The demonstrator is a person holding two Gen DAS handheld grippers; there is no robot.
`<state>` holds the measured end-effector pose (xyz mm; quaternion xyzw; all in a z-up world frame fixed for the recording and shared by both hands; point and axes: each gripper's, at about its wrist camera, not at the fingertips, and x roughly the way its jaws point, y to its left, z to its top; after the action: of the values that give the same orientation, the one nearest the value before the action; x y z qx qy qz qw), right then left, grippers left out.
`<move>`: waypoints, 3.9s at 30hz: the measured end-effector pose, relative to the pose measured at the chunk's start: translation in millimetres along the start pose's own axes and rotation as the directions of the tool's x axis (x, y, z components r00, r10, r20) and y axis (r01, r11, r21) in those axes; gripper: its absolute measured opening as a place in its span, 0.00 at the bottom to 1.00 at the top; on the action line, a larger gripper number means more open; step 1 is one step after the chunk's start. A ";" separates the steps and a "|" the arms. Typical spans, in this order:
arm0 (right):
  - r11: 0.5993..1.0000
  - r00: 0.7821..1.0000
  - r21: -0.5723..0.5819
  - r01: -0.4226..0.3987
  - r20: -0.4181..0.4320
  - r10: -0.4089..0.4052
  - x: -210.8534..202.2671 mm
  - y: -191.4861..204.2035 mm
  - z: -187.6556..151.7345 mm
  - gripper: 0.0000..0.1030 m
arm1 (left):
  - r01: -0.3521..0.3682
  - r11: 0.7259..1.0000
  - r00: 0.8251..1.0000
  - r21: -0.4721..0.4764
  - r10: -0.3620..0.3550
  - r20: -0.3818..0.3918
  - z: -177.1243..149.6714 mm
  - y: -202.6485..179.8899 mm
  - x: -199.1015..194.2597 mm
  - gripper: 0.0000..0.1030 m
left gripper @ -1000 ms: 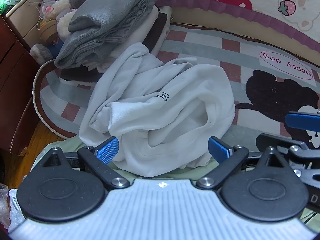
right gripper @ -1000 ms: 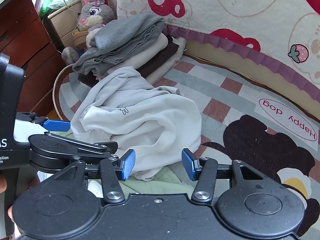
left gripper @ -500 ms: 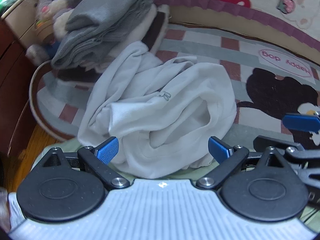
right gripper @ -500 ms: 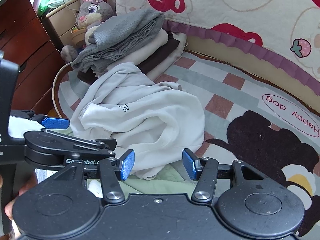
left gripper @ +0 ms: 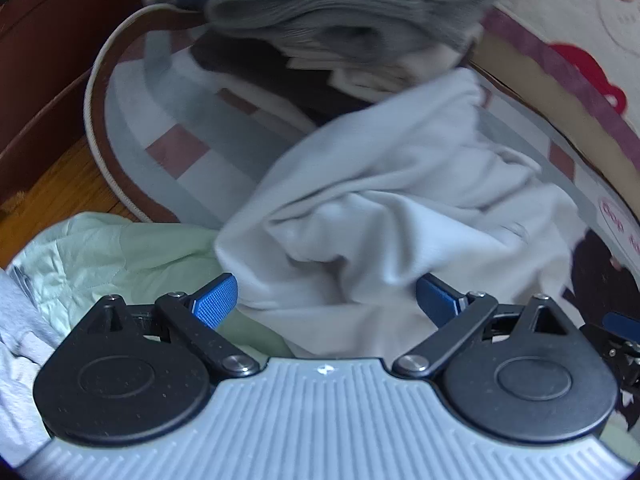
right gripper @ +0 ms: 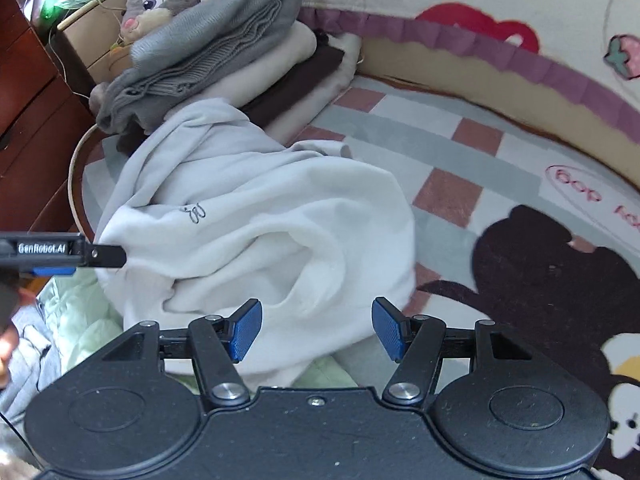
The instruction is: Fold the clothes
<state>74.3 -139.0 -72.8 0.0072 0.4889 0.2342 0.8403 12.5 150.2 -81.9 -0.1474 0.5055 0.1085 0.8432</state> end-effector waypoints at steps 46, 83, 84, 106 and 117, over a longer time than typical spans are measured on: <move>0.965 0.820 0.255 -0.064 0.565 -0.095 -210.5 -63.7 -36.1 0.05 | 0.132 0.860 0.848 0.493 -0.356 0.394 -47.8 -140.3 -158.9 0.10; 0.987 0.874 0.110 0.113 0.462 -0.152 -197.4 -262.1 -26.1 0.46 | 0.223 0.878 0.912 0.424 -0.342 0.227 7.6 -291.6 -50.0 0.51; 0.977 0.874 0.150 0.152 0.442 -0.204 -184.8 -273.4 -24.8 0.55 | 0.202 0.891 0.924 0.406 -0.311 0.224 4.6 -283.8 -37.9 0.51; 0.801 0.946 0.570 -0.183 0.323 -0.014 -78.6 -324.2 -229.9 0.58 | 0.406 0.868 0.911 0.286 -0.410 -0.048 -45.8 -195.5 79.5 0.71; 0.945 0.931 0.323 0.062 0.322 -0.171 -67.7 -279.0 -195.2 0.04 | 0.401 0.860 0.911 0.315 -0.410 -0.039 -62.5 -205.8 75.3 0.03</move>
<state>-6.8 -456.9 -186.6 0.1494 0.3636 0.0996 0.9141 64.6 -61.7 -147.8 -0.1119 0.4616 -0.1515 0.8669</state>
